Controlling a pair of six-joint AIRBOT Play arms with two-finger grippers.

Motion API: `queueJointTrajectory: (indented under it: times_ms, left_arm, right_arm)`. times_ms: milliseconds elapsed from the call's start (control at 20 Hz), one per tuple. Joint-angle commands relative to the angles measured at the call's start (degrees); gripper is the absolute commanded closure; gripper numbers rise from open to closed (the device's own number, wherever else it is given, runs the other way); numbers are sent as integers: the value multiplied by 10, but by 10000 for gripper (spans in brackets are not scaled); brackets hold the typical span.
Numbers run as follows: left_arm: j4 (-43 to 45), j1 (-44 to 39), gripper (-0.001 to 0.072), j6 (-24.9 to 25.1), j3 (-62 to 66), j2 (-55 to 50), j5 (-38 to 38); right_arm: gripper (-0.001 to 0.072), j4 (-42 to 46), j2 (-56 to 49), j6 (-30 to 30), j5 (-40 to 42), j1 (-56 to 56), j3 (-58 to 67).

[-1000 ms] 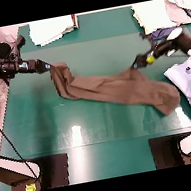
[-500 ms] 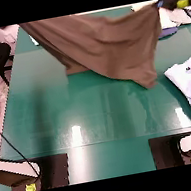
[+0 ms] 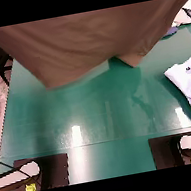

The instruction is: Fold the shirts.

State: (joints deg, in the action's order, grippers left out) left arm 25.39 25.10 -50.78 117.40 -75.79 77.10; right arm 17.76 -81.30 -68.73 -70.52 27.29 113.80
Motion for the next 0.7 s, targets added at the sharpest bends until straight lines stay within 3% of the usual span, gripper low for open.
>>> queueJointTrajectory:
  times_ms: [0, 650]
  left_arm:
    - [51, 8, 689, -10, -3, 56, 12]
    - [133, 7, 688, -22, -4, 249, 9]
  right_arm:
    - [689, -16, 78, 23, -48, 35, -74]
    - [689, -11, 339, 33, -26, 65, -122]
